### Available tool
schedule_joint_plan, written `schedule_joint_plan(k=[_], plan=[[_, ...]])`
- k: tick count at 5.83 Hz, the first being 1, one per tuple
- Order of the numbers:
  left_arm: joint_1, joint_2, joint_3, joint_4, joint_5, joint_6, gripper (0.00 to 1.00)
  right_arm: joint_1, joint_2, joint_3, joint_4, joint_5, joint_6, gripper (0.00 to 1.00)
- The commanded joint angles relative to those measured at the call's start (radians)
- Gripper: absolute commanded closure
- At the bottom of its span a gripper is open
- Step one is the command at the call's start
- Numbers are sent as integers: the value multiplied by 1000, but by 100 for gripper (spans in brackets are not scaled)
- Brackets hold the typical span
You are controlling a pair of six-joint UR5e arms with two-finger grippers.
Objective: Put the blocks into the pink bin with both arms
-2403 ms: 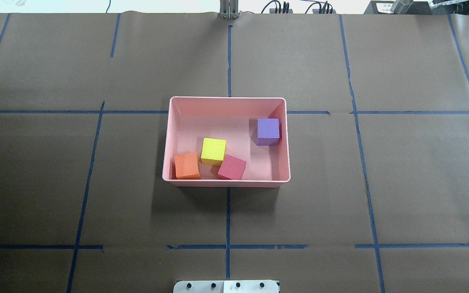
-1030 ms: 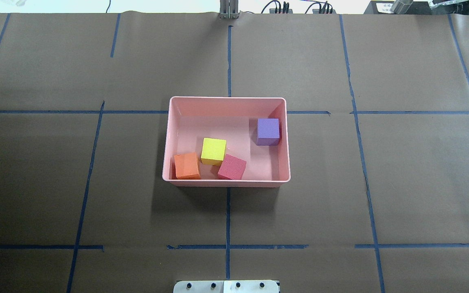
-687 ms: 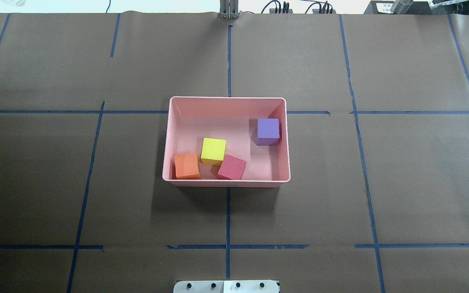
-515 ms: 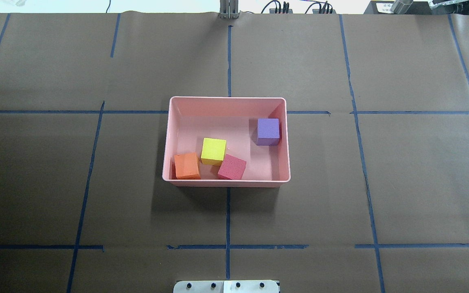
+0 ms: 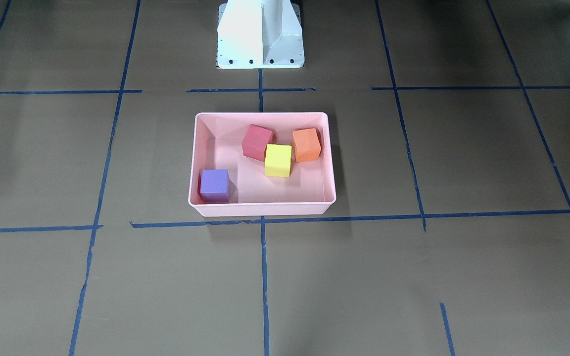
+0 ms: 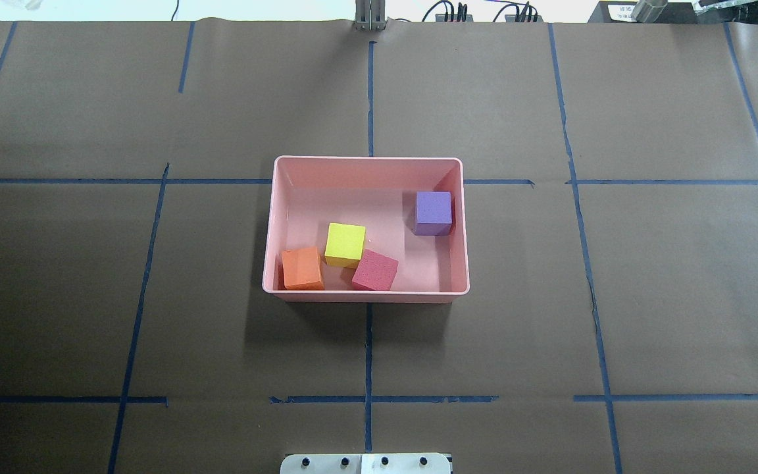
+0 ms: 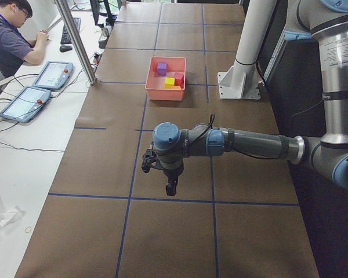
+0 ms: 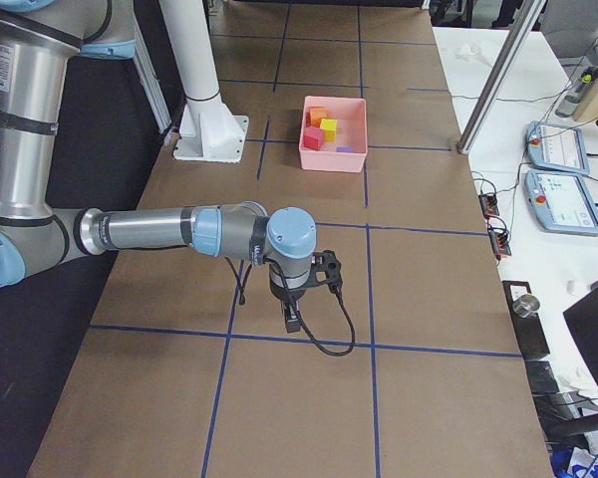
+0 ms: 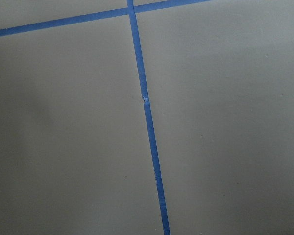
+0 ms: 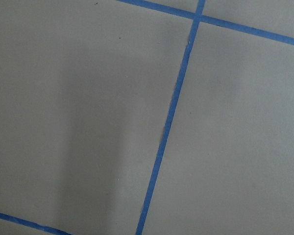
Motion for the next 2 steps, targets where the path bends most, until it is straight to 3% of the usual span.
schedule_joint_plan(k=[1,2], plan=[[0,1,1,1,0,0,0,0,1,1,0,0,0,0],[0,2,1,1,0,0,0,0,1,1,0,0,0,0]])
